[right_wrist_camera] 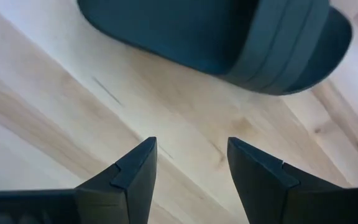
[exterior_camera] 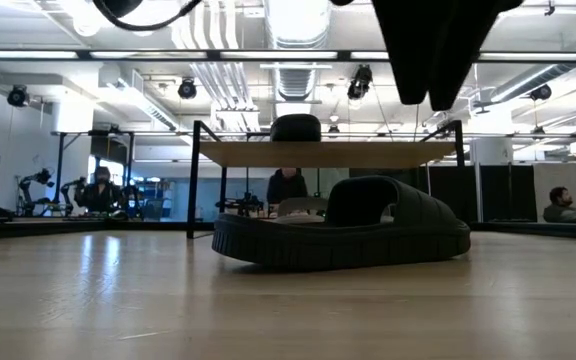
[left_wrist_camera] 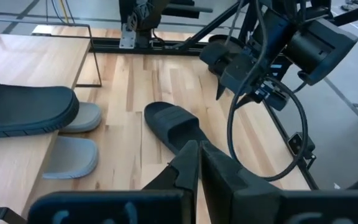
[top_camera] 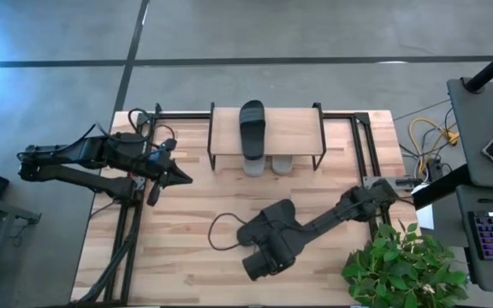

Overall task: Pick and place slides into the shelf
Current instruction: Put the black slide on the shelf

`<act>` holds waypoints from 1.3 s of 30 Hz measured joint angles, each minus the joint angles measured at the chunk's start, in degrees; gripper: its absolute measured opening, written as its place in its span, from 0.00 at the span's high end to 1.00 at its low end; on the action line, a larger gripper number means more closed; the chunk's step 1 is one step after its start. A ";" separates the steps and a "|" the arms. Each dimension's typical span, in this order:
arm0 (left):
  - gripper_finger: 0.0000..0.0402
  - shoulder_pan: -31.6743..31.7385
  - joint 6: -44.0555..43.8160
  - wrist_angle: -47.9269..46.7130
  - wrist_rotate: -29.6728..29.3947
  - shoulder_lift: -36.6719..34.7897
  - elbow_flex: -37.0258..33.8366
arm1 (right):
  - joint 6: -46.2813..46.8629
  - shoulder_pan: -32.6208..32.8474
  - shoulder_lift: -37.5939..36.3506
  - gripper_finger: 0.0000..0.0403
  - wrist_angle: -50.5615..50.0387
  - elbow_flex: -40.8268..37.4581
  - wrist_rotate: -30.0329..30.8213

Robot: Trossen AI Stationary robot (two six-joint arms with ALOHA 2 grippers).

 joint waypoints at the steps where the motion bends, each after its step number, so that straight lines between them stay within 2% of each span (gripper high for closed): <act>1: 1.00 0.00 -0.01 0.00 0.14 0.00 -0.01 | 0.67 0.28 -0.02 0.54 -0.02 -0.37 0.06; 13: 1.00 0.00 -1.69 1.88 0.27 1.31 -3.24 | 0.29 1.94 -0.19 0.54 -0.31 -1.58 0.88; 19: 1.00 0.04 -2.96 4.08 -1.53 1.95 -5.04 | 2.56 1.07 -0.35 0.54 -0.45 -1.51 12.99; 20: 1.00 0.04 -3.05 3.72 -1.62 1.97 -5.23 | 3.63 0.65 -0.35 0.54 -0.35 -1.51 13.43; 25: 1.00 0.04 -6.80 3.66 -1.70 2.23 -5.25 | 4.40 -4.25 -0.35 0.54 -0.35 -1.32 2.42; 33: 1.00 0.04 -7.43 4.10 -1.72 1.00 -5.25 | 1.80 -11.00 -0.37 0.54 -0.09 0.14 1.38; 39: 1.00 0.04 -7.37 4.12 -1.75 0.74 -5.25 | 0.49 -11.99 -0.39 0.54 0.12 0.55 0.09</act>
